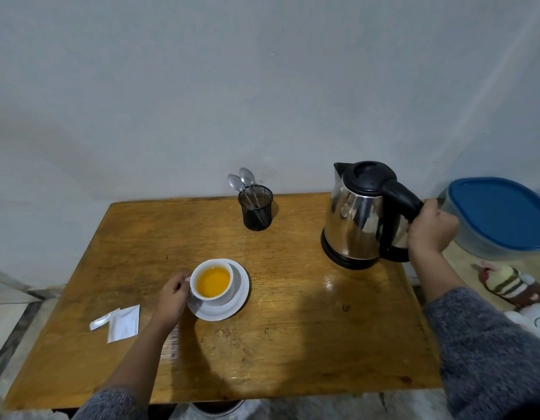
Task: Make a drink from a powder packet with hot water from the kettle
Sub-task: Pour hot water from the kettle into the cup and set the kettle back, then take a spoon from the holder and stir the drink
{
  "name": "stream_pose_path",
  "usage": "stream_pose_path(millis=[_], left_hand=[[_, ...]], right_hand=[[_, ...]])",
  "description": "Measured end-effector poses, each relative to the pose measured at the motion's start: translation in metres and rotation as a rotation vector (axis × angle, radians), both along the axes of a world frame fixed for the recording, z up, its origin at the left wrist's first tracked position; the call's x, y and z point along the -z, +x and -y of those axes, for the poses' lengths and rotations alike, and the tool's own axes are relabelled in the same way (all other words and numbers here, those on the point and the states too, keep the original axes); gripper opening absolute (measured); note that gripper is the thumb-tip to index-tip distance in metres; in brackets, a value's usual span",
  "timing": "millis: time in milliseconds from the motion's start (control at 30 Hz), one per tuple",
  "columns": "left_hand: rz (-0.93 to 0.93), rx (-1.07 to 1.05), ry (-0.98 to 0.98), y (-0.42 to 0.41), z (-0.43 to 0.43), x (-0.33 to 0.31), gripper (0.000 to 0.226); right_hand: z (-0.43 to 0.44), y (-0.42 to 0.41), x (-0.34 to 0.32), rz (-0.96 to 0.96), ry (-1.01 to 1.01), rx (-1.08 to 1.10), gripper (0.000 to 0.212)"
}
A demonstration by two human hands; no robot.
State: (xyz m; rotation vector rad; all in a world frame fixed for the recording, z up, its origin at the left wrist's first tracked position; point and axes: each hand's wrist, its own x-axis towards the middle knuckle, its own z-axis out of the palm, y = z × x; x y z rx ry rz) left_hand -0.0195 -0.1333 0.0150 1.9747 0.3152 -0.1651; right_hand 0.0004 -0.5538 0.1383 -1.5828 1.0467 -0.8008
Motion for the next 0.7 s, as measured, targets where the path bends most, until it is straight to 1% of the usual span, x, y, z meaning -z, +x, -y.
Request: stream_pose_path(millis=[133,200,300,367,533,600,700], left_hand=[[-0.015,-0.010,-0.001,0.001,0.001,0.001,0.025],[-0.019,-0.012,0.002,0.002,0.000,0.002,0.025],[-0.013,-0.002,0.000,0.002,-0.001,0.002,0.025],[-0.011,0.004,0.003,0.001,0.000,0.002,0.025],[-0.017,0.012,0.013,0.002,-0.003,0.006,0.025],[-0.021,0.021,0.009,0.003,-0.005,0.007,0.025],[-0.021,0.038,0.007,0.003,-0.006,0.007,0.025]], right_hand=[[0.000,-0.001,0.012,0.018,0.053,0.019,0.027],[0.003,-0.005,0.014,0.027,0.075,0.025,0.030],[0.003,-0.006,0.012,0.052,0.086,0.019,0.030],[0.001,-0.008,0.011,0.051,0.093,0.002,0.036],[0.000,-0.014,0.011,-0.039,0.010,-0.014,0.043],[-0.001,-0.015,0.013,-0.058,-0.053,-0.017,0.040],[-0.004,-0.016,0.010,0.003,-0.151,-0.047,0.029]])
